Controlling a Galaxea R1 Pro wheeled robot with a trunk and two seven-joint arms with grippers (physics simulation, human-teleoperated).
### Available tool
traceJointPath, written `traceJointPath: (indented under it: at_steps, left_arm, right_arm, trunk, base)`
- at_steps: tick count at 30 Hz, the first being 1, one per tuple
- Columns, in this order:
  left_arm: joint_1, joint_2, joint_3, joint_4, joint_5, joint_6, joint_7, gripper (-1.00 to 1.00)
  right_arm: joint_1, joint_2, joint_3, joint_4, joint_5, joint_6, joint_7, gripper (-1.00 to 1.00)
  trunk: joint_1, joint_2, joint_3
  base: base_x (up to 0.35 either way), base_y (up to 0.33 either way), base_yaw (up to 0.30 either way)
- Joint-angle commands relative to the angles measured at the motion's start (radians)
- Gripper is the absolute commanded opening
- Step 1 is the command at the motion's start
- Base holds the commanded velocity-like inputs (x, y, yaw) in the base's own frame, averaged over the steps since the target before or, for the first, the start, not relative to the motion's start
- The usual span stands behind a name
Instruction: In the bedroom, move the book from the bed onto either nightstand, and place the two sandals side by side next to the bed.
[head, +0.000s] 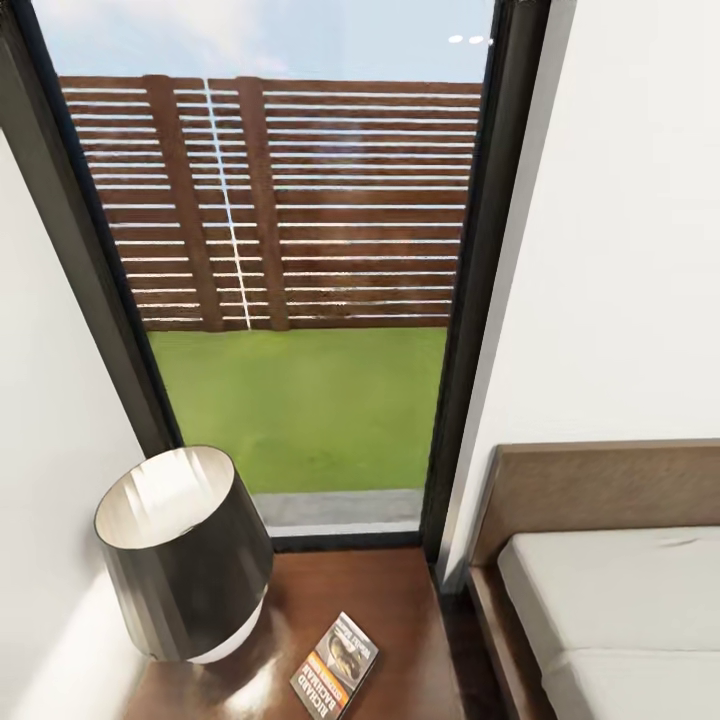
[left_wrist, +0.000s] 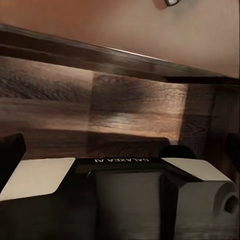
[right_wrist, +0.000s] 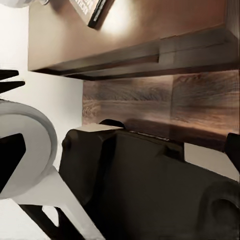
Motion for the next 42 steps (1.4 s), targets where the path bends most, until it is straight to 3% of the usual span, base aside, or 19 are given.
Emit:
traceJointPath:
  at_steps: [1, 7, 12, 16, 19, 23, 25, 31, 42]
  left_arm:
    - [0.007, 0.001, 0.003, 0.001, -0.021, -0.006, -0.004, 1.0]
    - [0.036, 0.005, 0.003, 0.002, -0.062, -0.014, -0.001, 1.0]
    - [0.073, 0.02, 0.003, 0.002, -0.07, -0.016, 0.001, 1.0]
    - [0.097, 0.028, 0.003, 0.002, -0.072, -0.017, 0.002, 1.0]
    - [0.116, 0.043, 0.004, 0.001, -0.073, -0.017, 0.004, 1.0]
    - [0.125, 0.051, 0.004, 0.001, -0.073, -0.019, 0.007, 1.0]
    - [0.126, 0.052, 0.005, 0.0, -0.073, -0.02, 0.007, 1.0]
    - [0.127, 0.052, 0.005, 0.0, -0.072, -0.02, 0.007, 1.0]
    - [0.127, 0.048, 0.005, -0.002, -0.072, -0.02, 0.007, 1.0]
  right_arm:
    - [-0.001, 0.001, -0.006, 0.034, 0.003, 0.001, 0.003, 1.0]
    - [-0.001, 0.001, -0.005, 0.155, 0.003, -0.006, -0.002, 1.0]
    - [-0.001, 0.001, -0.005, 0.204, 0.003, -0.007, -0.005, 1.0]
    - [-0.001, 0.001, -0.006, 0.223, 0.002, -0.007, -0.057, 1.0]
    - [-0.001, 0.002, -0.007, 0.23, -0.002, -0.006, -0.197, 1.0]
    - [-0.001, 0.003, -0.007, 0.232, -0.006, -0.006, -0.437, 1.0]
    - [-0.001, 0.005, -0.007, 0.233, -0.005, -0.006, -0.497, 1.0]
    - [-0.001, 0.019, -0.008, 0.233, -0.001, -0.006, -0.553, 1.0]
    - [-0.001, 0.038, -0.007, 0.233, 0.0, -0.003, -0.561, 1.0]
  trunk:
    - [-0.004, 0.007, 0.002]
    - [-0.027, 0.049, 0.021]
    - [-0.046, 0.084, 0.037]
    - [-0.054, 0.098, 0.043]
    - [-0.054, 0.098, 0.043]
    - [-0.054, 0.098, 0.043]
    - [-0.054, 0.098, 0.043]
    - [-0.054, 0.098, 0.043]
    - [-0.054, 0.098, 0.043]
  base:
    - [0.0, 0.0, 0.0]
    - [0.0, 0.0, 0.0]
    - [0.0, 0.0, 0.0]
    - [0.0, 0.0, 0.0]
    - [0.0, 0.0, 0.0]
    - [0.0, 0.0, 0.0]
    - [0.0, 0.0, 0.0]
    - [0.0, 0.0, 0.0]
    - [0.0, 0.0, 0.0]
